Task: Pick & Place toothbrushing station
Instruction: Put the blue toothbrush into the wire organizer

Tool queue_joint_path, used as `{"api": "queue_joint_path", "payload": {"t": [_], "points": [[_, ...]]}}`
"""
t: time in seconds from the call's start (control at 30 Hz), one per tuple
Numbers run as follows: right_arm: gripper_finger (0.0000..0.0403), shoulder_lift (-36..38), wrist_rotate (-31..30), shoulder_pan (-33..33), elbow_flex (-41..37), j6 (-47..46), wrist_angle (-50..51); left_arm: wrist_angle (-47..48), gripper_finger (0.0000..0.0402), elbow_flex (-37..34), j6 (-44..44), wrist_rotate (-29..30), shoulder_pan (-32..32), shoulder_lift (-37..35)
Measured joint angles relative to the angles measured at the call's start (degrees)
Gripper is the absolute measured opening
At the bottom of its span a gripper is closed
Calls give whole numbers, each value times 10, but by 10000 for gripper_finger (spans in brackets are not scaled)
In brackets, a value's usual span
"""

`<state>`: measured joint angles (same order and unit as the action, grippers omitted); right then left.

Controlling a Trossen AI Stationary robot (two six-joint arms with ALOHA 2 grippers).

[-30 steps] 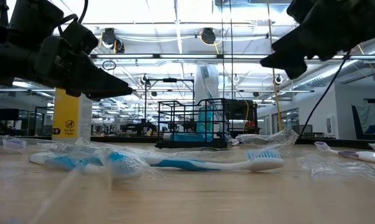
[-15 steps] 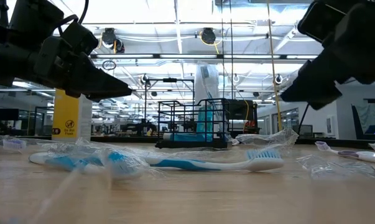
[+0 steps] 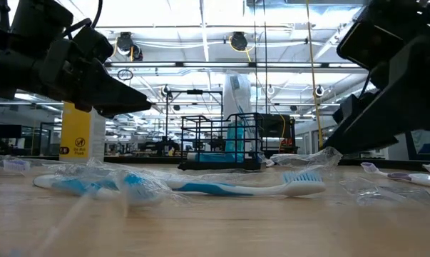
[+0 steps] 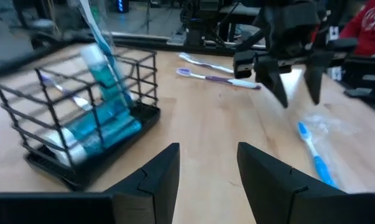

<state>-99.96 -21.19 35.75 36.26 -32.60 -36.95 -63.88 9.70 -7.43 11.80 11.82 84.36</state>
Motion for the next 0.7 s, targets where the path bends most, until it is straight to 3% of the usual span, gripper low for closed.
{"api": "queue_joint_path", "payload": {"t": [0.2, 0.4, 0.47, 0.7], "points": [[194, 20, -18, 5, 3, 13, 35, 71, 168, 34, -62, -48, 31, 0], [194, 66, -70, 23, 2, 12, 114, 380, 168, 187, -66, -47, 57, 0], [194, 79, -83, 35, 2, 12, 135, 444, 168, 227, -66, -49, 64, 0], [194, 95, -106, 65, 2, 1, 175, 527, 168, 300, -96, -92, 82, 11]]}}
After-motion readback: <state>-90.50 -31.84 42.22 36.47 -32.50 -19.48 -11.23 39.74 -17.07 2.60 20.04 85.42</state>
